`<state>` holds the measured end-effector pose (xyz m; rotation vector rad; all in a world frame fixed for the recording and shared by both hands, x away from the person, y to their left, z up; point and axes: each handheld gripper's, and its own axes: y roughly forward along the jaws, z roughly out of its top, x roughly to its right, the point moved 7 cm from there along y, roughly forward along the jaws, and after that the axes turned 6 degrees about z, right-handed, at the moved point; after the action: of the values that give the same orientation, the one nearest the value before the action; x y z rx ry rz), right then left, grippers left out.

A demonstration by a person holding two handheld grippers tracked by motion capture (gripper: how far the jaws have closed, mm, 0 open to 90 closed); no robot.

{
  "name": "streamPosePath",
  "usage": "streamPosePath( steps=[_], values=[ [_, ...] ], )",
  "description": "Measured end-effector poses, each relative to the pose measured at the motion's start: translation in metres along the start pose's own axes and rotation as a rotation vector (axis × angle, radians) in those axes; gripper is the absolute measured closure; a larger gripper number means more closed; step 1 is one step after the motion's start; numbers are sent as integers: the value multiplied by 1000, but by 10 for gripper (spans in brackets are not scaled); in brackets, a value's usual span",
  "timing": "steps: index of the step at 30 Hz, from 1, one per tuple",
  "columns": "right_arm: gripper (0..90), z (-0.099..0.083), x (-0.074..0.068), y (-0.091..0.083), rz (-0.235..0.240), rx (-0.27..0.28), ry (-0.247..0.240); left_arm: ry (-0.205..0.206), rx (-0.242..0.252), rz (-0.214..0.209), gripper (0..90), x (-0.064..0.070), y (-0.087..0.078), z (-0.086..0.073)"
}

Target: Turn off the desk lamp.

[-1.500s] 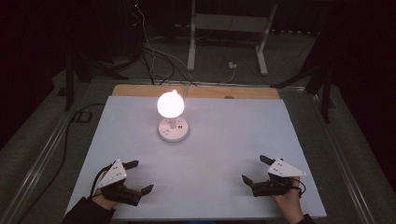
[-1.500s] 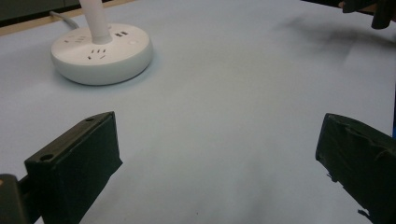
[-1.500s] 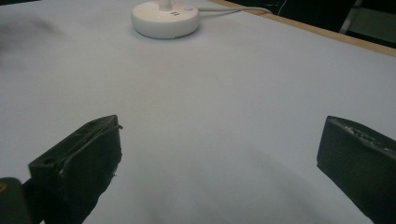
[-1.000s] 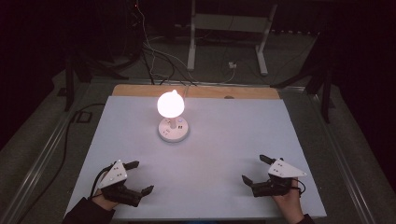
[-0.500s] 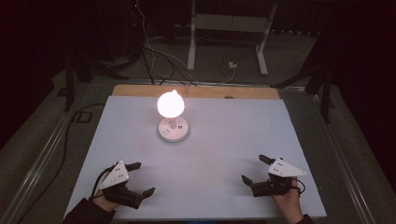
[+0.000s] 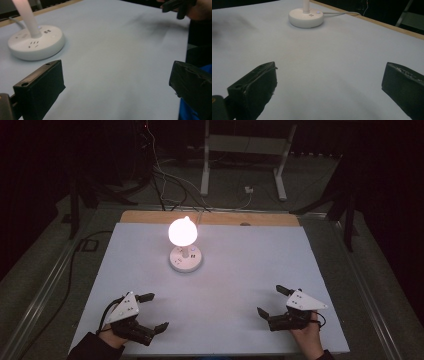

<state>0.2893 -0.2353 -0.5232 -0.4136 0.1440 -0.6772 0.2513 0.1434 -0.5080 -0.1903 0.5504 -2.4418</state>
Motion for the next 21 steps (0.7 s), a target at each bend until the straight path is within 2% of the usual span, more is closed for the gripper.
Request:
streamPosePath(
  steps=[4,13,17,21],
  values=[
    [0,0,-1,0,1,1,-2,-10,2,-21,4,2,0,7],
    [0,0,-1,1,3,3,9,-39,29,-13,4,-4,3,23],
    [0,0,-1,0,4,4,6,-52,24,-16,4,-7,7,28],
    [0,0,-1,0,5,6,6,-47,20,-13,4,-9,12,32]
  ],
)
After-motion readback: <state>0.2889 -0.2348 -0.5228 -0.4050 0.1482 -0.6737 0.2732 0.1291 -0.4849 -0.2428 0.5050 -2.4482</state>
